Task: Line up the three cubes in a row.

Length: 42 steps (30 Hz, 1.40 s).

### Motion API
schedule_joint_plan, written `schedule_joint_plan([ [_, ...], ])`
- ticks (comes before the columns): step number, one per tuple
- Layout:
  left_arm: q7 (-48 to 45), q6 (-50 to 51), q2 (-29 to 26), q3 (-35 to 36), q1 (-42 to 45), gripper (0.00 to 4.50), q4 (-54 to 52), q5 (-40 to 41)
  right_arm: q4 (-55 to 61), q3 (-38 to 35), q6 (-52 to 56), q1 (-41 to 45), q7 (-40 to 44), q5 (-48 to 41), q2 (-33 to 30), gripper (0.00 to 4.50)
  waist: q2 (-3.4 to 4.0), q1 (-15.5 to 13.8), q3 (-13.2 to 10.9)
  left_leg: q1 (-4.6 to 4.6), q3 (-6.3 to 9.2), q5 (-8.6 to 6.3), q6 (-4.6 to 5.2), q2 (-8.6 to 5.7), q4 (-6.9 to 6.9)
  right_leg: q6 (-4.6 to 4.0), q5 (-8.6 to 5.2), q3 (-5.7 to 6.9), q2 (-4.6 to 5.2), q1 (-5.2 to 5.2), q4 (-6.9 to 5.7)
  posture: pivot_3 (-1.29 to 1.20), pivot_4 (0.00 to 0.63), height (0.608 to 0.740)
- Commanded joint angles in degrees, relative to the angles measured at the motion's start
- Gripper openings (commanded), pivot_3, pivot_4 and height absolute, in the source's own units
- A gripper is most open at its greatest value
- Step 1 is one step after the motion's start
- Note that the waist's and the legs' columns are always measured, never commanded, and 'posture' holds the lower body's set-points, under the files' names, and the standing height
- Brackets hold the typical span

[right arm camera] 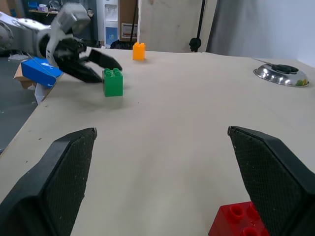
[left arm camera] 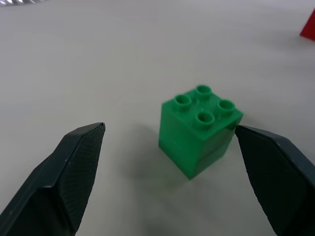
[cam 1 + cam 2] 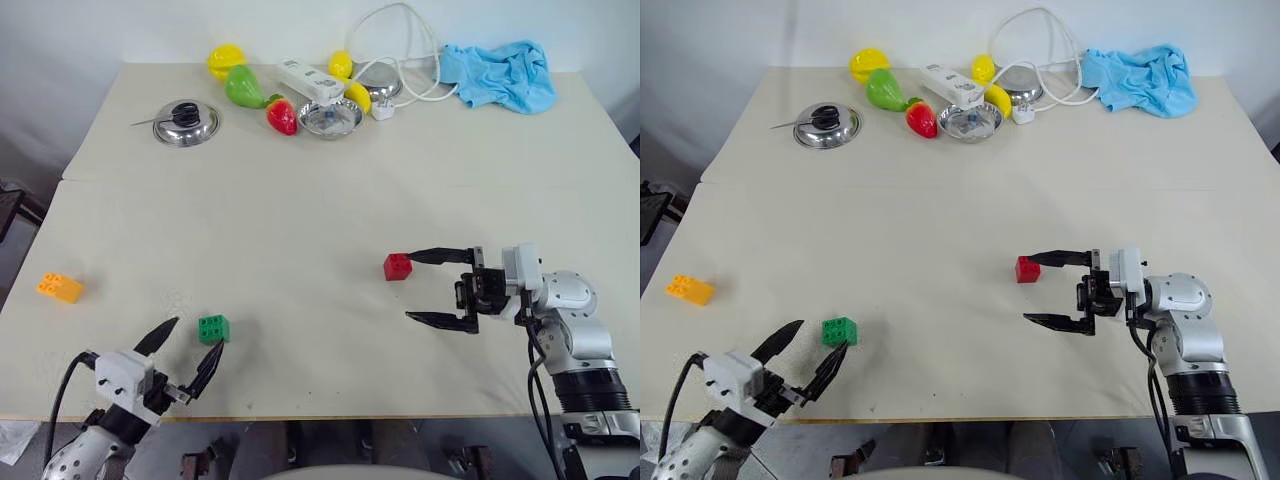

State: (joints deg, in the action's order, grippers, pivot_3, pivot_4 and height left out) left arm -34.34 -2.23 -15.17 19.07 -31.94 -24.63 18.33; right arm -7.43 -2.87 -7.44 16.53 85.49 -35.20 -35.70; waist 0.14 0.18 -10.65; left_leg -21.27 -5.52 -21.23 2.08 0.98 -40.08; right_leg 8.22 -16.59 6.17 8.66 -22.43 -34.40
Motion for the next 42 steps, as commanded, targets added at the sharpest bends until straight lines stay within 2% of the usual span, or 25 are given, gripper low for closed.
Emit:
schedule_joint_plan([
  [1,0.7,-0.3,-1.0,-0.7,1.3,4.5,1.1,-0.4,2.7,-1.8,-0.5,-1.4,-0.2,-0.5,0.2,4.47,0.0,0.0,0.0,0.0,0.0,0.0,0.0,0.0,0.0,0.0,0.0,0.0,0.0,0.0,-0.01,0.0,0.15,0.74],
  [12,0.6,0.7,-1.7,-4.3,4.1,4.5,1.8,1.0,6.3,-2.5,0.5,-4.2,-2.6,-0.5,0.1,4.47,0.02,-0.1,0.0,0.02,0.0,0.01,0.0,-0.01,-0.02,0.0,0.0,-0.01,0.01,0.02,-0.05,0.0,0.15,0.74],
  [15,-1.7,1.6,-3.5,-5.2,5.2,4.5,1.9,2.2,6.5,-2.4,0.7,-4.1,-3.3,-0.2,0.3,4.47,0.02,-0.1,0.0,0.02,0.0,0.01,0.0,-0.01,-0.03,0.0,0.0,-0.01,0.01,0.02,-0.05,0.0,0.15,0.74],
  [19,-10.0,3.1,-11.1,-5.0,6.9,4.5,3.5,4.8,6.9,-2.1,1.1,-3.8,-4.1,0.1,0.5,4.47,0.04,0.0,0.0,0.02,0.0,0.01,-0.02,-0.01,-0.03,0.0,0.0,-0.01,0.0,0.0,-0.09,0.0,0.15,0.74],
  [23,-16.3,2.8,-18.0,-2.7,10.0,4.5,9.8,6.5,6.9,-2.0,1.4,-3.3,-4.5,0.4,0.7,4.47,0.11,0.0,0.1,0.02,-0.01,0.02,-0.03,0.0,-0.03,-0.01,-0.01,-0.01,-0.04,-0.02,-0.1,0.0,0.15,0.74],
  [25,-19.9,2.6,-21.2,-2.1,14.4,4.5,15.2,7.0,7.2,-1.8,1.4,-3.2,-4.9,0.6,1.0,4.47,0.13,0.0,0.1,0.03,-0.02,0.03,-0.03,-0.01,-0.03,-0.01,-0.01,-0.01,-0.05,-0.01,-0.12,0.0,0.15,0.74],
  [28,-23.4,2.2,-23.6,-3.0,18.5,4.5,19.9,7.1,7.7,-1.8,1.6,-3.2,-5.6,0.7,1.2,4.47,0.13,0.0,0.1,0.05,-0.03,0.11,-0.06,-0.01,-0.04,-0.01,-0.01,0.0,-0.06,-0.02,-0.24,0.0,0.15,0.74],
  [32,-25.0,2.1,-23.4,-4.7,22.3,4.5,22.3,6.8,8.9,-2.2,1.8,-4.2,-6.6,0.9,1.2,4.47,0.13,-0.1,0.1,0.05,-0.03,0.11,-0.06,-0.04,-0.03,-0.01,-0.01,0.0,-0.04,-0.02,-0.28,0.0,0.15,0.74],
  [35,-25.0,2.2,-22.0,-5.4,23.1,3.89,22.4,7.2,10.1,-2.6,1.9,-5.2,-7.6,1.0,1.0,4.5,0.13,-0.1,0.1,0.05,-0.03,0.11,-0.05,-0.05,-0.04,-0.01,-0.01,0.01,-0.04,-0.02,-0.3,0.0,0.15,0.74],
  [42,-25.1,2.6,-20.0,-6.6,23.0,1.84,20.0,7.8,11.4,-4.0,2.1,-7.4,-8.7,1.0,-0.2,4.5,0.13,-0.1,0.1,0.07,-0.04,0.11,-0.05,-0.06,-0.04,-0.01,0.0,0.0,-0.03,-0.01,-0.31,0.0,0.15,0.74],
])
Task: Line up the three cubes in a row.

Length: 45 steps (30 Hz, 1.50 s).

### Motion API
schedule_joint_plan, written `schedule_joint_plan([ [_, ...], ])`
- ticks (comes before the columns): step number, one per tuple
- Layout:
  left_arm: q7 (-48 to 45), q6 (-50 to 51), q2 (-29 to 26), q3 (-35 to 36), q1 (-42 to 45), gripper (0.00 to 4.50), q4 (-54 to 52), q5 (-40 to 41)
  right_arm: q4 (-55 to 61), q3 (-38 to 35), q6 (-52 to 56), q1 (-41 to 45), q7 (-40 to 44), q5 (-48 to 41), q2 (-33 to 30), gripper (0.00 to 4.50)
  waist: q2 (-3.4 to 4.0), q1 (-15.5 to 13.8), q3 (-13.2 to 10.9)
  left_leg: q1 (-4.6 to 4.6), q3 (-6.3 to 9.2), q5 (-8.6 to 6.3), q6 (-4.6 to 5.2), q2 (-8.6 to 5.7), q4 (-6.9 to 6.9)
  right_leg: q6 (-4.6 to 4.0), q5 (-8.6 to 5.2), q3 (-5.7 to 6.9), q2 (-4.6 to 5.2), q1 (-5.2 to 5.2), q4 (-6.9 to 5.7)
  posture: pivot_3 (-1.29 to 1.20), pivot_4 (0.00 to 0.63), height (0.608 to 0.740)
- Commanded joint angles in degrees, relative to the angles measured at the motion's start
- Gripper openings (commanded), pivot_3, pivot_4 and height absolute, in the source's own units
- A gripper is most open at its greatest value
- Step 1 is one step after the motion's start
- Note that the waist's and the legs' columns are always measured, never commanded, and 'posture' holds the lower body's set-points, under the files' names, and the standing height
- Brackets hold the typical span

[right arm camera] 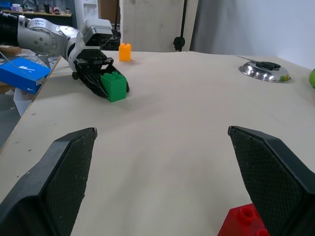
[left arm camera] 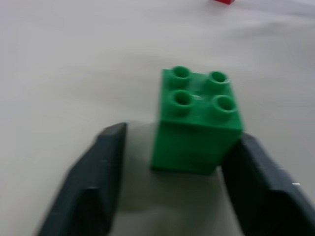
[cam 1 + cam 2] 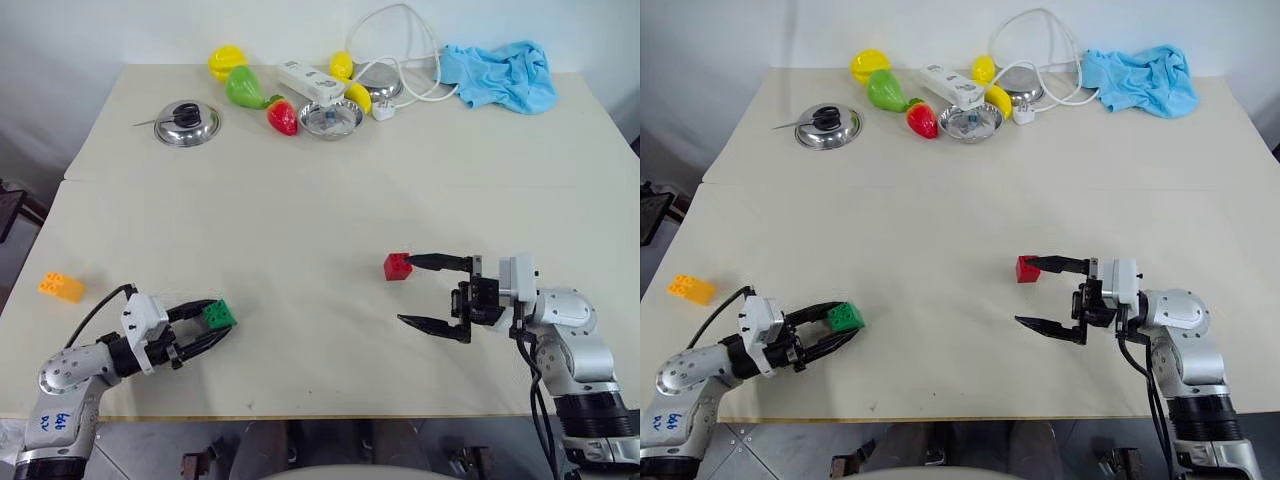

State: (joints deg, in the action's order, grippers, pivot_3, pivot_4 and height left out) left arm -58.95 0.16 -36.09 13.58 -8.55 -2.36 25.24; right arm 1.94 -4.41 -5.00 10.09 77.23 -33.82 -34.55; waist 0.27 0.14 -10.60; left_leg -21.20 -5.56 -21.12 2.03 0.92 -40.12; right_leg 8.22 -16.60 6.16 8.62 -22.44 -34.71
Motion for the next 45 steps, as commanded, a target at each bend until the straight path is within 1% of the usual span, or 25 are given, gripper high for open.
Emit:
schedule_joint_plan([
  [1,-0.3,0.9,0.9,-1.6,0.7,1.52,-3.1,1.3,2.2,-3.3,-0.2,-1.5,-0.7,-0.6,-1.8,4.5,0.0,-0.2,0.0,0.0,0.0,0.0,0.01,0.0,0.0,0.0,0.0,0.0,0.0,0.0,0.0,0.0,0.15,0.74],
  [4,-0.5,2.9,0.2,-3.9,6.1,1.5,-4.5,1.1,2.9,-6.3,0.4,-4.0,-1.7,-1.5,-3.0,4.5,-0.01,-0.4,0.0,-0.03,0.04,0.02,0.04,-0.04,-0.01,0.01,0.01,0.0,0.02,0.01,0.0,0.0,0.15,0.74],
  [8,-3.2,6.6,-0.2,-10.0,18.9,1.5,-1.5,-0.7,4.6,-11.0,1.7,-8.4,-3.7,-4.6,-2.7,4.5,-0.01,-1.5,0.0,-0.04,0.05,0.07,0.04,-0.06,-0.04,0.02,0.01,0.01,-0.01,0.03,-0.04,0.0,0.15,0.74],
  [10,-5.6,7.9,1.4,-15.4,28.0,1.5,4.0,-3.5,5.1,-14.4,2.3,-10.6,-7.0,-6.4,-1.4,4.5,0.0,-1.7,0.0,-0.01,0.0,0.09,0.06,-0.12,-0.04,0.05,0.03,-0.04,-0.01,0.03,-0.08,0.0,0.15,0.74],
  [12,-7.8,9.7,3.7,-20.1,35.3,1.5,9.6,-5.5,4.3,-16.6,0.8,-13.4,-6.3,-5.7,-1.6,4.5,0.01,-1.6,0.0,-0.02,-0.01,0.13,0.07,-0.35,-0.06,0.08,0.04,-0.02,-0.06,0.06,-0.06,0.0,0.15,0.74],
  [15,-8.7,7.9,8.0,-24.7,43.4,1.5,19.1,-9.8,3.6,-18.6,-0.6,-17.1,-5.1,-5.0,-1.8,4.5,0.0,-1.6,0.0,-0.04,-0.2,0.13,0.08,-0.4,-0.04,0.1,0.05,0.0,-0.12,0.06,0.0,0.0,0.15,0.74],
  [18,-7.6,4.3,11.4,-27.0,49.1,1.5,28.8,-14.2,3.8,-20.1,-1.7,-20.0,-4.3,-4.7,-2.0,4.5,-0.06,-1.2,0.0,-0.08,-0.61,0.13,0.08,-0.33,0.0,0.12,0.06,0.0,-0.2,0.01,0.1,0.0,0.15,0.74],
  [21,-7.8,1.6,13.3,-27.0,51.5,1.5,34.3,-15.6,4.7,-21.0,-1.9,-21.3,-4.6,-4.9,-2.0,4.5,-0.08,-0.7,0.0,-0.05,-0.67,0.15,0.05,-0.24,0.01,0.14,0.07,0.0,-0.23,-0.01,0.14,0.0,0.15,0.74],
  [26,-9.6,0.1,14.5,-27.2,52.1,1.5,37.0,-16.3,5.5,-21.3,-2.2,-21.9,-5.2,-4.9,-1.6,4.5,-0.08,-0.7,0.0,-0.03,-0.39,0.18,0.0,-0.19,-0.03,0.14,0.07,-0.03,-0.23,-0.01,0.07,0.0,0.15,0.74],
  [28,-10.6,-0.7,14.9,-26.7,52.5,2.22,37.8,-15.8,5.5,-21.0,-2.4,-21.7,-4.9,-4.9,-1.4,4.5,-0.08,-0.9,0.0,-0.03,-0.25,0.19,0.0,-0.2,-0.05,0.15,0.08,-0.05,-0.22,-0.01,0.07,0.0,0.15,0.74],
  [31,-9.6,-4.2,15.4,-25.4,53.5,3.07,39.5,-16.3,4.9,-19.9,-2.3,-20.8,-4.4,-4.8,-1.3,4.5,-0.08,-1.4,0.0,-0.04,-0.22,0.19,0.0,-0.21,-0.06,0.16,0.08,-0.06,-0.22,-0.01,0.06,0.0,0.15,0.74],
  [34,-10.0,-5.9,14.6,-22.9,52.8,4.01,38.1,-14.6,4.6,-18.4,-1.7,-18.9,-4.2,-4.7,-1.1,4.5,-0.08,-1.4,0.0,-0.06,-0.21,0.19,0.02,-0.2,-0.13,0.18,0.09,-0.06,-0.21,-0.02,0.05,0.0,0.15,0.74],
  [35,-10.8,-6.4,13.0,-21.5,51.4,4.26,36.0,-13.6,5.0,-17.4,-1.1,-17.9,-4.2,-5.0,-1.0,4.5,-0.08,-1.3,0.0,-0.06,-0.2,0.2,0.02,-0.2,-0.13,0.18,0.09,-0.06,-0.21,-0.02,0.03,0.0,0.15,0.74],
  [37,-12.4,-8.0,10.9,-19.3,48.9,4.26,32.6,-11.8,5.6,-16.0,0.1,-16.6,-4.2,-5.4,-1.0,4.5,-0.08,-0.9,0.0,-0.06,-0.21,0.19,0.01,-0.17,-0.12,0.18,0.09,-0.06,-0.21,-0.04,0.01,0.0,0.15,0.74],
  [38,-13.3,-8.2,8.9,-16.7,45.8,4.26,28.5,-9.3,6.3,-14.6,1.1,-15.3,-4.2,-5.5,-0.9,4.5,-0.07,-0.7,0.0,-0.05,-0.2,0.19,0.01,-0.15,-0.12,0.17,0.09,-0.06,-0.21,-0.05,0.0,0.0,0.15,0.74],
  [39,-13.5,-8.2,7.2,-14.1,42.7,4.39,24.5,-6.9,6.8,-13.3,2.0,-14.0,-4.5,-5.6,-0.7,4.5,-0.07,0.1,0.0,-0.05,-0.19,0.2,0.01,-0.14,-0.1,0.17,0.09,-0.06,-0.21,-0.06,-0.01,0.0,0.15,0.74],
  [41,-10.8,-6.1,3.9,-8.7,35.3,4.39,16.4,-3.9,7.9,-10.8,4.4,-11.3,-4.7,-6.4,-0.3,4.5,-0.07,0.3,0.0,-0.02,-0.16,0.2,-0.01,0.09,-0.06,0.15,0.08,-0.05,-0.15,-0.09,-0.06,0.0,0.15,0.74],
  [42,-9.5,-5.8,3.2,-7.4,33.3,4.39,14.3,-3.6,8.1,-10.4,5.0,-10.7,-4.7,-6.7,-0.3,4.5,-0.07,0.3,0.0,-0.03,-0.17,0.2,-0.01,0.11,-0.08,0.15,0.08,-0.05,-0.15,-0.09,-0.06,0.0,0.15,0.74],
  [45,-1.6,-2.2,1.8,4.2,18.0,4.39,4.2,0.2,8.5,-7.3,4.8,-5.8,-4.4,-6.1,1.3,4.5,-0.05,0.4,0.0,0.0,-0.11,0.2,0.0,0.08,-0.12,0.15,0.08,-0.06,-0.06,-0.04,-0.09,0.0,0.15,0.74],
])
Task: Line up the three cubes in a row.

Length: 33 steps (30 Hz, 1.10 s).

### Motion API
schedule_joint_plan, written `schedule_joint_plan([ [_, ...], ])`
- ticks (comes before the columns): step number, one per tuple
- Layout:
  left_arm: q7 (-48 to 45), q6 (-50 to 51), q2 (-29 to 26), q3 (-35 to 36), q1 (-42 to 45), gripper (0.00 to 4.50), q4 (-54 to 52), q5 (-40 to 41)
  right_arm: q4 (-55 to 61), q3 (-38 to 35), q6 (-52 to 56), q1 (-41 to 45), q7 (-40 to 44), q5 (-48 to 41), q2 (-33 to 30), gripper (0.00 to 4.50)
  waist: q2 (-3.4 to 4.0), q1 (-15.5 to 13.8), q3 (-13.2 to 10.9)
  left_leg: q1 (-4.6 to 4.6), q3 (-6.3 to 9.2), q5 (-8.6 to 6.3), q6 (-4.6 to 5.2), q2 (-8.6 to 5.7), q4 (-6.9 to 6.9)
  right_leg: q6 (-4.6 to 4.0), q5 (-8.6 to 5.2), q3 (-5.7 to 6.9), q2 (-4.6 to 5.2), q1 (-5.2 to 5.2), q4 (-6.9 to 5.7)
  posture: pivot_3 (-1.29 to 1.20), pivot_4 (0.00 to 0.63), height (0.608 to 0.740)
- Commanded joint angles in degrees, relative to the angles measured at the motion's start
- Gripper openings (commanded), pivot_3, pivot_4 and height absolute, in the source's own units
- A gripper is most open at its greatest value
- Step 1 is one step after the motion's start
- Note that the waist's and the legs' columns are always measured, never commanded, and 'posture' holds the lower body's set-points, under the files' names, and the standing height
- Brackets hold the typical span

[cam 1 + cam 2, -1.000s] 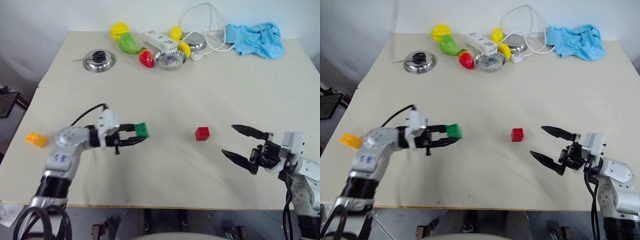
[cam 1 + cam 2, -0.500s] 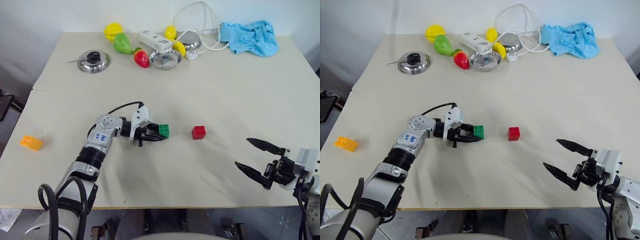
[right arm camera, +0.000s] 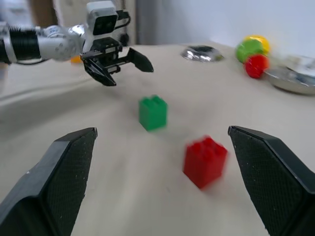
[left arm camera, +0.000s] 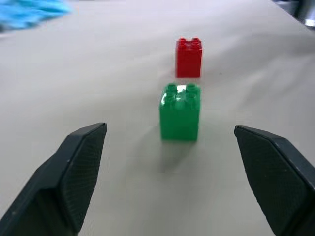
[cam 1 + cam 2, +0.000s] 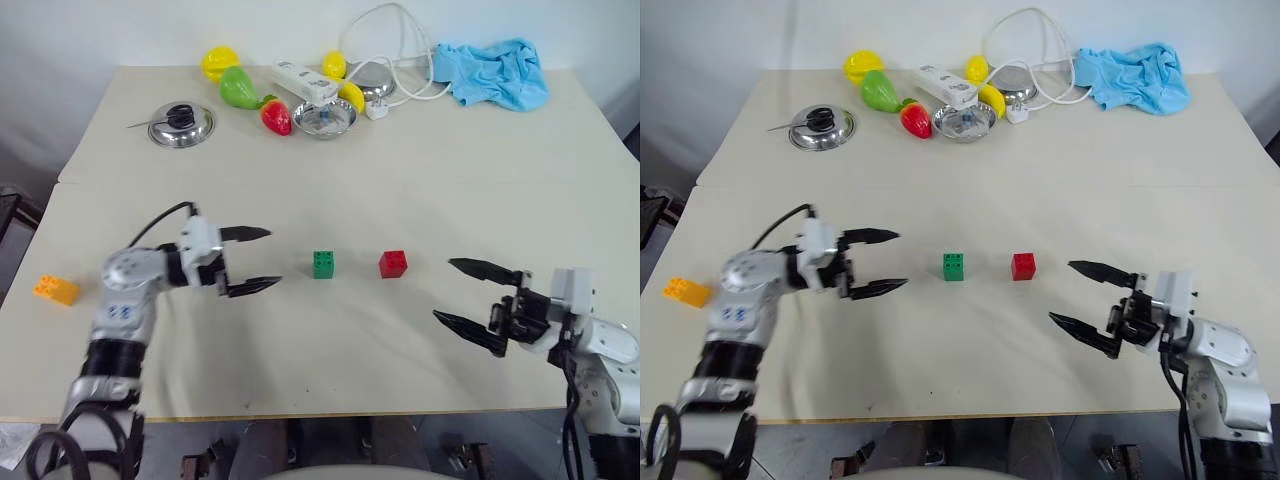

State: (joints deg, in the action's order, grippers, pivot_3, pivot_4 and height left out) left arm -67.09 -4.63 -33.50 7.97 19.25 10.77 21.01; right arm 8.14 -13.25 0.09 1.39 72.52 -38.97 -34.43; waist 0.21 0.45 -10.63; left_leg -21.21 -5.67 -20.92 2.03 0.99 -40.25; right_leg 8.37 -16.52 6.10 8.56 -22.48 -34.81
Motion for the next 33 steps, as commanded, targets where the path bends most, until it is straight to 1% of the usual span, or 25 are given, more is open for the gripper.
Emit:
schedule_joint_plan([
  [1,9.3,2.9,-0.6,13.7,-14.4,4.39,-11.1,5.0,2.5,2.3,0.1,4.1,0.4,-1.2,1.5,4.5,0.0,0.2,0.0,0.02,0.04,0.0,0.0,0.01,0.01,0.0,0.0,-0.03,0.04,0.03,0.0,0.0,0.15,0.74],
  [3,12.9,3.3,0.0,18.0,-19.9,4.39,-13.6,5.9,2.6,3.0,0.7,5.3,0.7,-1.5,1.8,4.5,-0.03,-0.2,0.0,0.0,0.11,-0.01,0.0,0.0,0.02,0.0,0.0,-0.01,0.06,0.03,0.02,0.0,0.15,0.74],
  [4,15.1,2.8,1.2,21.2,-24.5,4.39,-15.3,6.2,3.1,3.9,1.3,5.9,1.1,-1.7,1.9,4.5,-0.05,-0.7,0.0,-0.03,0.18,-0.01,0.0,-0.01,0.01,-0.01,0.0,0.04,0.05,0.03,0.03,0.0,0.15,0.74],
  [5,17.6,3.0,3.6,25.3,-30.0,4.39,-17.4,7.6,3.5,5.0,1.6,6.6,1.6,-1.8,2.0,4.5,-0.05,-0.9,0.0,-0.04,0.24,-0.01,0.0,-0.02,0.01,-0.01,0.0,0.08,0.07,0.06,0.04,0.0,0.15,0.74],
  [6,20.2,2.0,6.5,29.1,-35.3,4.39,-19.3,8.3,3.9,6.0,2.1,7.2,2.2,-1.9,1.9,4.5,-0.03,-0.4,0.0,-0.04,0.27,-0.01,0.0,-0.05,0.01,-0.03,0.0,0.08,0.09,0.08,0.06,0.0,0.15,0.74],
  [8,24.2,1.1,11.5,34.3,-42.8,4.39,-22.3,9.9,4.3,6.9,2.7,8.2,2.4,-2.1,2.2,4.5,-0.07,-0.1,0.0,0.01,0.2,-0.15,0.13,-0.11,0.08,-0.03,0.02,0.01,0.27,0.11,0.19,0.0,0.15,0.74],
  [11,30.3,-0.4,17.9,39.6,-48.3,4.39,-24.1,12.6,4.0,7.4,2.9,8.8,2.9,-2.0,2.6,4.5,-0.23,-0.6,0.0,-0.04,0.2,-0.22,0.13,-0.1,0.09,-0.03,0.02,0.11,0.26,0.1,0.32,0.0,0.15,0.74],
  [14,35.1,-2.9,23.8,42.3,-51.9,4.39,-22.9,12.7,2.5,8.4,2.3,9.3,4.2,-1.0,2.8,4.5,-0.3,-1.2,0.1,-0.01,0.25,-0.25,0.13,-0.11,0.09,-0.04,0.01,0.14,0.34,0.13,0.61,0.0,0.15,0.74],
  [16,36.6,-3.2,26.4,43.2,-53.2,4.39,-21.9,14.3,1.2,9.0,1.5,10.0,5.3,-0.2,2.8,4.5,-0.33,-1.1,0.2,0.0,0.17,-0.29,0.12,-0.11,0.09,-0.04,0.02,0.1,0.36,0.12,0.63,0.0,0.15,0.74],
  [18,38.0,-3.5,27.8,43.6,-53.5,4.39,-21.6,15.7,0.2,9.3,1.0,10.7,6.1,0.3,2.9,4.5,-0.4,-1.2,0.2,0.0,0.14,-0.32,0.14,-0.11,0.09,-0.04,0.02,0.09,0.35,0.1,0.63,0.0,0.15,0.74],
  [21,39.8,-2.8,27.0,42.7,-52.5,4.39,-22.2,16.0,-1.2,9.4,0.7,11.6,6.8,0.7,3.0,4.5,-0.42,-1.1,0.2,0.0,0.14,-0.32,0.13,-0.08,0.09,-0.05,0.02,0.09,0.34,0.06,0.62,0.0,0.15,0.74],
  [23,40.3,-1.9,24.8,41.4,-51.3,4.39,-22.1,14.9,-1.9,9.6,0.5,12.0,7.3,1.0,2.9,4.5,-0.42,-1.2,0.2,-0.01,0.13,-0.32,0.13,-0.08,0.09,-0.06,0.02,0.09,0.33,0.05,0.61,0.0,0.15,0.74],
  [26,41.6,1.8,19.8,40.3,-48.0,4.39,-21.7,15.9,-2.3,9.6,0.3,12.3,7.3,1.3,2.9,4.5,-0.42,-1.1,0.2,-0.02,0.14,-0.32,0.13,-0.09,0.09,-0.07,0.02,0.11,0.32,0.04,0.59,0.0,0.15,0.74],
  [30,43.2,8.5,11.6,39.1,-42.9,4.39,-18.5,15.4,-2.5,9.6,-0.2,12.7,6.4,2.1,3.4,4.5,-0.38,-0.7,0.2,-0.01,0.14,-0.32,0.13,-0.09,0.1,-0.09,0.02,0.1,0.31,0.03,0.4,0.0,0.15,0.74],
  [33,42.6,12.5,4.7,37.5,-38.6,4.39,-13.1,13.4,-2.5,9.7,-0.5,12.7,6.0,2.6,3.7,4.5,-0.38,-0.2,0.2,-0.01,0.13,-0.31,0.12,-0.09,0.11,-0.1,0.02,0.12,0.25,0.03,0.24,0.0,0.15,0.74],
])
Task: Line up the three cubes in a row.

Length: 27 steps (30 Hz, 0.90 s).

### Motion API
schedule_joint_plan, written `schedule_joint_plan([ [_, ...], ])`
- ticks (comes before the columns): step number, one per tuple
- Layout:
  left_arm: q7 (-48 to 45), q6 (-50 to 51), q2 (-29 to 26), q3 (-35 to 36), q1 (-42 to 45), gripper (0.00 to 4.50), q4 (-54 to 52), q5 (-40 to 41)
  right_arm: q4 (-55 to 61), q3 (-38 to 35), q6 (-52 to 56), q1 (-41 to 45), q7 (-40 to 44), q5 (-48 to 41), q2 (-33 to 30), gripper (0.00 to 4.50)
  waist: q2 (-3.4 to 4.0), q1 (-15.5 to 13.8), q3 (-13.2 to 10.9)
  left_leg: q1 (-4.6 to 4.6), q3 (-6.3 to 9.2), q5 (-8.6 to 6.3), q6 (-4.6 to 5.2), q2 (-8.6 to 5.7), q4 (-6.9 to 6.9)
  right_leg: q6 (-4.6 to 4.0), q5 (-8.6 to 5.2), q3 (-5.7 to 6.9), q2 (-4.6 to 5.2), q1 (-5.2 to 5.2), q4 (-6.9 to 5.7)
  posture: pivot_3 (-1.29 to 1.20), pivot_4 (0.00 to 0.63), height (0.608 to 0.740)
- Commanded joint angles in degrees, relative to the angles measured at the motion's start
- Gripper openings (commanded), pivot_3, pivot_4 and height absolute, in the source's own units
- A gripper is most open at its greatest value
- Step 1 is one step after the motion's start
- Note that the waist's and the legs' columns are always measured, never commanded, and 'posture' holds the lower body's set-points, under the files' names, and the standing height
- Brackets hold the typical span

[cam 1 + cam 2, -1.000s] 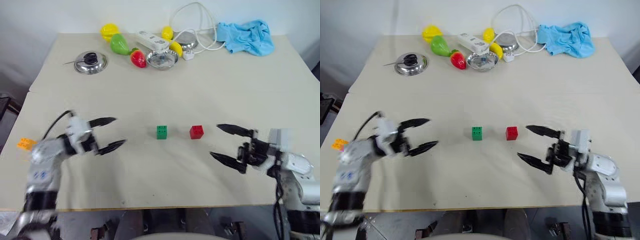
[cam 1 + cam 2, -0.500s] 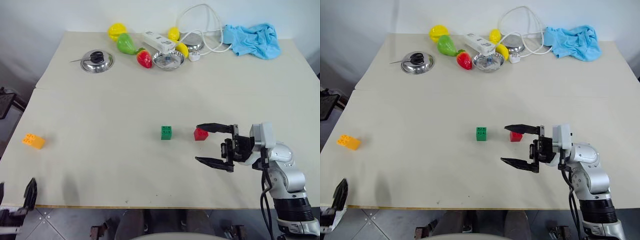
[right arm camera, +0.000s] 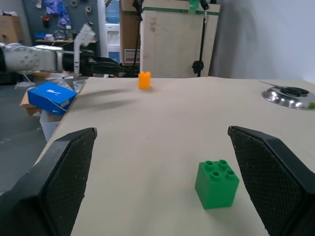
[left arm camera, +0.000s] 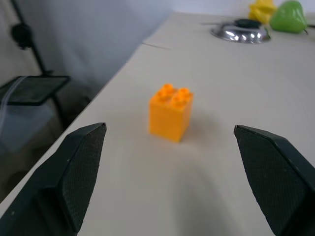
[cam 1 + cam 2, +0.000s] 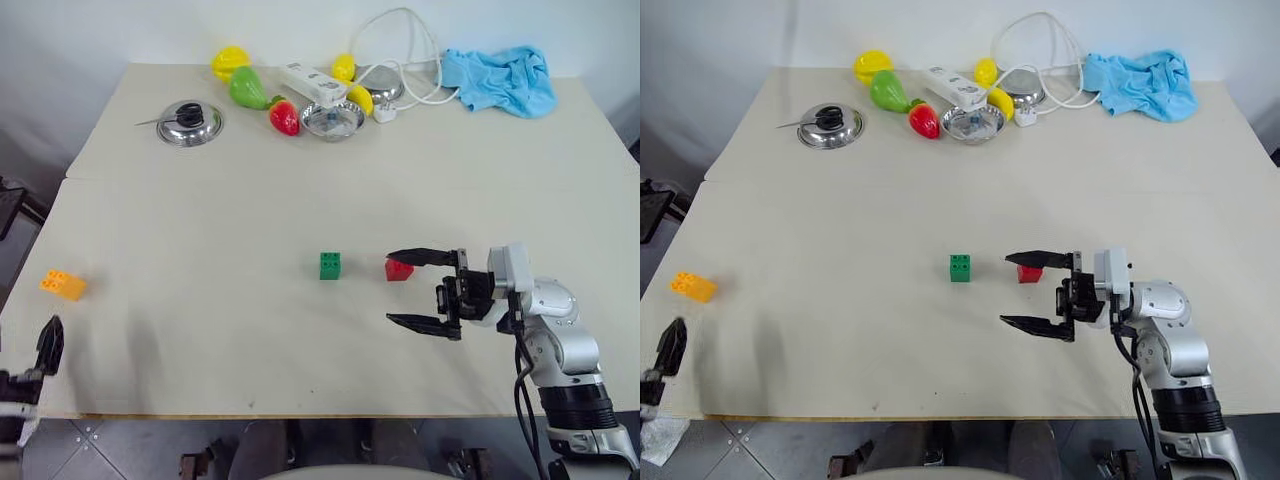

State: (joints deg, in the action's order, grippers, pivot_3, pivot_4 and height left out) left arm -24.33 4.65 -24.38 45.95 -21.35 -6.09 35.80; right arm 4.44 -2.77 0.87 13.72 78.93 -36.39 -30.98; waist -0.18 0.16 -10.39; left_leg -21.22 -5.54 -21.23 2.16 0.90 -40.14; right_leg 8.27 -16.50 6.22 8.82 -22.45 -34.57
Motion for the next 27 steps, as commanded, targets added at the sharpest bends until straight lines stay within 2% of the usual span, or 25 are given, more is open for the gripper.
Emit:
schedule_joint_plan([
  [1,-0.3,3.6,-6.0,-0.8,3.2,4.39,5.2,-2.0,1.3,-0.8,-1.4,0.3,-0.5,0.1,0.3,4.5,0.0,0.1,0.0,0.01,-0.01,0.0,0.0,-0.01,0.0,0.0,0.0,0.01,-0.03,-0.01,-0.07,0.0,0.15,0.74],
  [8,-6.2,5.5,-15.1,-4.3,11.7,4.39,19.0,-4.7,3.1,-1.8,-1.5,-1.4,-1.9,-0.3,0.1,4.5,-0.01,0.5,0.0,0.02,-0.15,-0.01,-0.04,0.05,0.02,-0.02,-0.01,0.11,-0.17,-0.07,-0.11,0.0,0.15,0.74],
  [12,-8.8,4.6,-18.2,-6.1,15.7,4.39,25.8,-6.9,4.5,-2.2,-1.3,-2.4,-2.9,-0.4,-0.3,4.5,-0.02,0.5,0.0,0.04,-0.21,-0.01,-0.04,0.04,0.01,-0.02,-0.01,0.11,-0.16,-0.09,-0.14,0.0,0.15,0.74],
  [15,-11.3,3.1,-19.3,-6.5,16.2,3.79,27.8,-7.7,5.2,-2.5,-1.2,-2.8,-3.7,-0.3,-0.3,4.5,-0.04,0.6,0.0,0.04,-0.23,-0.02,-0.06,0.07,0.03,-0.02,-0.01,0.14,-0.17,-0.11,-0.14,0.0,0.15,0.74],
  [22,-26.4,-0.4,-22.0,-8.4,17.5,1.55,28.1,-5.7,6.5,-3.5,-0.9,-4.4,-4.8,-0.2,-1.1,4.5,-0.04,0.6,0.0,0.05,-0.29,-0.03,-0.08,0.09,0.03,-0.02,-0.01,0.18,-0.15,-0.13,-0.14,0.0,0.15,0.74],
  [24,-31.6,-0.9,-23.4,-10.8,17.0,1.5,27.2,-6.6,7.0,-4.3,-0.4,-4.8,-5.1,-0.5,-1.8,4.5,-0.04,0.5,0.0,0.05,-0.3,-0.03,-0.08,0.09,0.03,-0.02,-0.01,0.18,-0.14,-0.13,-0.16,0.0,0.15,0.74],
  [27,-41.5,-0.5,-26.0,-18.9,20.3,1.5,20.8,-6.7,7.5,-7.5,1.0,-7.1,-4.9,-1.6,-4.8,4.5,-0.04,0.0,0.0,0.04,-0.3,-0.03,-0.08,0.07,0.04,-0.03,-0.02,0.18,-0.14,-0.15,-0.15,0.0,0.15,0.74],
])
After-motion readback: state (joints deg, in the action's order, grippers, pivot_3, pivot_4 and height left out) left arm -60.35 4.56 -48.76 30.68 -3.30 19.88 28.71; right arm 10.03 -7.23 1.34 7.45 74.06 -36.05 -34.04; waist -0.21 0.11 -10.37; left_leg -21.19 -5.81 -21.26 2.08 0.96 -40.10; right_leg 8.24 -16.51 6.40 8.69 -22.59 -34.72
